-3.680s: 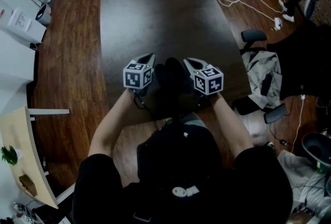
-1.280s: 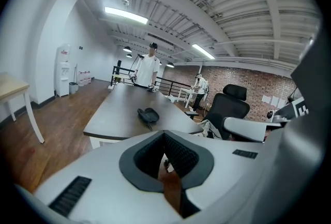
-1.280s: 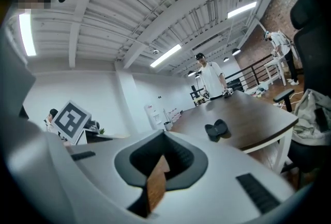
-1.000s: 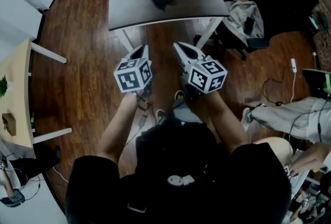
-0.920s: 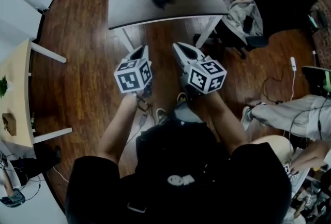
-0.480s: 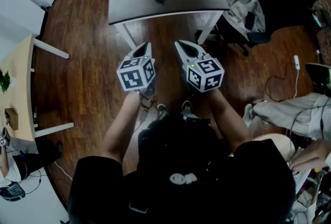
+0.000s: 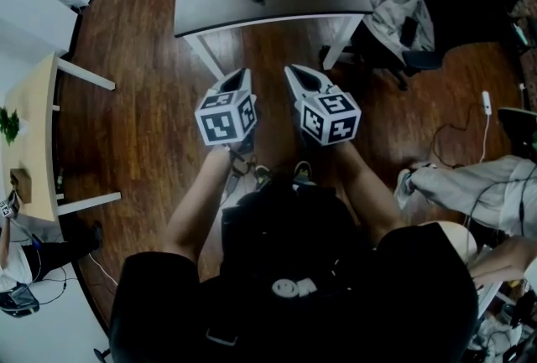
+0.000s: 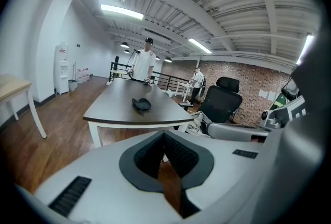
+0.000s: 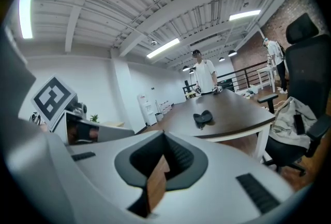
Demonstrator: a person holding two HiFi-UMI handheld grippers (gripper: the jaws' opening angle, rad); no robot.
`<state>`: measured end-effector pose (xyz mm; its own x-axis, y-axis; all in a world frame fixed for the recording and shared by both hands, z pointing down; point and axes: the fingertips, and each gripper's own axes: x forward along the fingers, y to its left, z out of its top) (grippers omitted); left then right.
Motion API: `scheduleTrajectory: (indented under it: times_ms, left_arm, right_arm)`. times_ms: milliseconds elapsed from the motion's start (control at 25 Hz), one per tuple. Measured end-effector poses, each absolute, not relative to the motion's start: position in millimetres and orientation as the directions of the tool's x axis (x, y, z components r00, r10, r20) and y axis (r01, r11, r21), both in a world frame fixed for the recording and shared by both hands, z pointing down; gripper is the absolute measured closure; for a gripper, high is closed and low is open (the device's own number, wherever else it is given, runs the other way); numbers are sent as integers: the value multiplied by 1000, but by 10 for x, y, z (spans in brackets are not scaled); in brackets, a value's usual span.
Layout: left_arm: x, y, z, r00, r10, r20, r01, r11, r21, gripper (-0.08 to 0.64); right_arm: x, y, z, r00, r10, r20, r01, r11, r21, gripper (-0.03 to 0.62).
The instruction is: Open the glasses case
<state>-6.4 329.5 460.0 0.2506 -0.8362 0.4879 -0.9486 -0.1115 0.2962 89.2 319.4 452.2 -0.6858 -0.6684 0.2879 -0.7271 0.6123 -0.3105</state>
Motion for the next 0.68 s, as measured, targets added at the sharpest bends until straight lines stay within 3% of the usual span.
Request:
scheduleTrajectory:
  times_ms: [680]
  left_arm:
    - [136, 3211, 4536, 247, -845, 474, -951, -117, 286, 561]
  right_arm:
    - [1045, 3108, 4473, -677, -678, 285, -736, 623, -267, 568]
